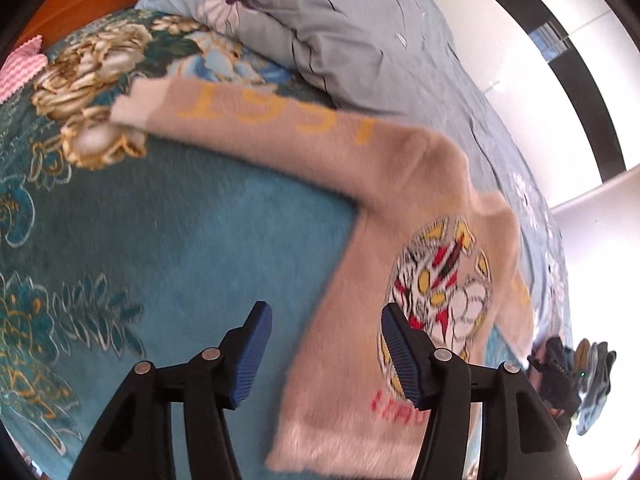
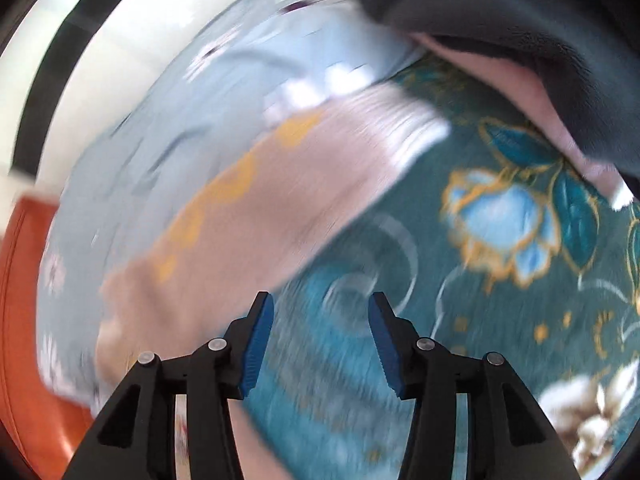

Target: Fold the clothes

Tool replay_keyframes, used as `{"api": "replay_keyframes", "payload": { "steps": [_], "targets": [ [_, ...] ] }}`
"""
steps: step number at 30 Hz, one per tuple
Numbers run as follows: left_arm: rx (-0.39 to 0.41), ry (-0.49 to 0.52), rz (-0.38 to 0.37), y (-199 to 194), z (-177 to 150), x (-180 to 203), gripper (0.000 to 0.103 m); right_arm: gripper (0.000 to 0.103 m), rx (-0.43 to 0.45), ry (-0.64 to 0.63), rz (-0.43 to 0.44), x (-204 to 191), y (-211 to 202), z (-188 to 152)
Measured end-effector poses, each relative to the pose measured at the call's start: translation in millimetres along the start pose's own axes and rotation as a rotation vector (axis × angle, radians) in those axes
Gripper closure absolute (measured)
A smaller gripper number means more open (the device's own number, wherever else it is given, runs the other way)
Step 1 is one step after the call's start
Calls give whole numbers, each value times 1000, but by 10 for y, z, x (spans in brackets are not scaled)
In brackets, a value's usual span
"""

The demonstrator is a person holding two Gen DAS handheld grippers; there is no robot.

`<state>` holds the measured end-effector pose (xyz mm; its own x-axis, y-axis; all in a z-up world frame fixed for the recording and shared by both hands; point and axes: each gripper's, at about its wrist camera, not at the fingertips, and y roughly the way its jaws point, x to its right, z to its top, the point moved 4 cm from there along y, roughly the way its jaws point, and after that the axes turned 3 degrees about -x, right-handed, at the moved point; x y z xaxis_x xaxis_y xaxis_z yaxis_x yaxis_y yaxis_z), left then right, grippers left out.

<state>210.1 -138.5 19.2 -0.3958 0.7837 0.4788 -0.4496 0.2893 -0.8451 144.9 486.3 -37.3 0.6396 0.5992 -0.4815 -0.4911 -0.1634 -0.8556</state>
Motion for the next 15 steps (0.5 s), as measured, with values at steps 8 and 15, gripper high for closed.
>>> {"api": "replay_keyframes", "payload": {
  "steps": [8, 15],
  "targets": [
    [19, -77, 34, 313, 220, -27, 40, 52, 108, 172, -28, 58, 419, 316],
    [-17, -100, 34, 486, 169, -124, 40, 89, 153, 252, 13, 20, 391, 401]
  ]
}}
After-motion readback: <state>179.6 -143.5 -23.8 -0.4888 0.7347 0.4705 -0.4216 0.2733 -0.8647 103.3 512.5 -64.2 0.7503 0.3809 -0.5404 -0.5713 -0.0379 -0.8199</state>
